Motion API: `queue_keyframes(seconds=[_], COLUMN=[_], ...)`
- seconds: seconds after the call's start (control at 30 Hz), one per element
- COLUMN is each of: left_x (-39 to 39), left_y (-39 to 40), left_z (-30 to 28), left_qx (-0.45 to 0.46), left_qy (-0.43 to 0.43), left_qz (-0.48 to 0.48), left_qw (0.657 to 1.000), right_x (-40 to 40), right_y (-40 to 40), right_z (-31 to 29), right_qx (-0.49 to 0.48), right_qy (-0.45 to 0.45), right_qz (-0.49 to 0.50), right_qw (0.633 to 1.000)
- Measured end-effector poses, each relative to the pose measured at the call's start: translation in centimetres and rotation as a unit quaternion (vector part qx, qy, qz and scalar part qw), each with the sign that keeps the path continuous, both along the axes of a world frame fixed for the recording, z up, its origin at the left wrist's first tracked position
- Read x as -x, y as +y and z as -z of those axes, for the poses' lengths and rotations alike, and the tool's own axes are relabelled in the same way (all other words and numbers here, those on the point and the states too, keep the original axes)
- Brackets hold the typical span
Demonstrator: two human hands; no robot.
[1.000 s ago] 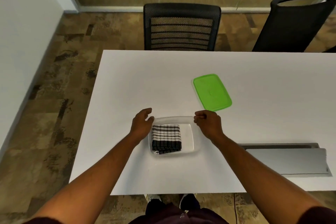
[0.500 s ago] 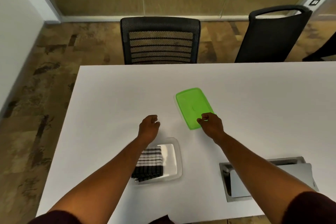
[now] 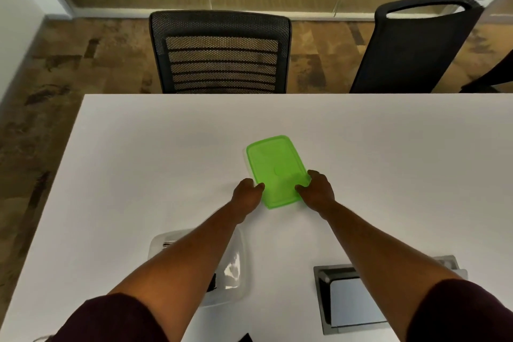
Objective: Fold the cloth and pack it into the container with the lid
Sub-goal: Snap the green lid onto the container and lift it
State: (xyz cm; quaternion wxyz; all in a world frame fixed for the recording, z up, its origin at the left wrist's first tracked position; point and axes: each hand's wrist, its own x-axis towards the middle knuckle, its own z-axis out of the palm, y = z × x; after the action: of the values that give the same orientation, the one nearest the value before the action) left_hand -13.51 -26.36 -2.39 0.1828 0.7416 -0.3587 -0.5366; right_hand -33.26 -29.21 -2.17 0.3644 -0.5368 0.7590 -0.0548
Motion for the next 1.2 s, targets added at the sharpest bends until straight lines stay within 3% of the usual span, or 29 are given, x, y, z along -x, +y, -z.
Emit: queue_keyframes(seconds=[0.23, 0.37, 0.6, 0.77, 1.0, 1.2], left_x=[1.9, 2.2, 0.1, -3.9, -11.9, -16.3], left_y=[-0.9, -0.1, 0.5, 1.9, 6.1, 10.4], left_z=[0.0, -1.4, -4.4, -6.9, -10.0, -10.9], left_qx=[-0.026, -0.043, 0.018, 0.065, 0.095, 0.108], left_qy=[0.107, 0.192, 0.267, 0.303, 0.396, 0.361], left_qz=[-0.082, -0.155, -0.222, -0.247, -0.354, -0.34], left_qw=[0.99, 0.968, 0.937, 0.918, 0.842, 0.862], right_x=[0.7, 1.1, 0.2, -2.7, -7.5, -11.4], right_y=[0.4, 1.3, 1.8, 4.1, 9.3, 14.0], right_z=[1.0, 0.5, -3.9, -7.8, -9.5, -8.9], right_qx=[0.032, 0.066, 0.174, 0.312, 0.404, 0.422], right_qy=[-0.018, -0.045, -0.178, -0.209, -0.101, -0.036], right_qz=[0.041, 0.089, 0.13, 0.074, -0.103, -0.207], right_qw=[0.999, 0.993, 0.96, 0.924, 0.903, 0.882])
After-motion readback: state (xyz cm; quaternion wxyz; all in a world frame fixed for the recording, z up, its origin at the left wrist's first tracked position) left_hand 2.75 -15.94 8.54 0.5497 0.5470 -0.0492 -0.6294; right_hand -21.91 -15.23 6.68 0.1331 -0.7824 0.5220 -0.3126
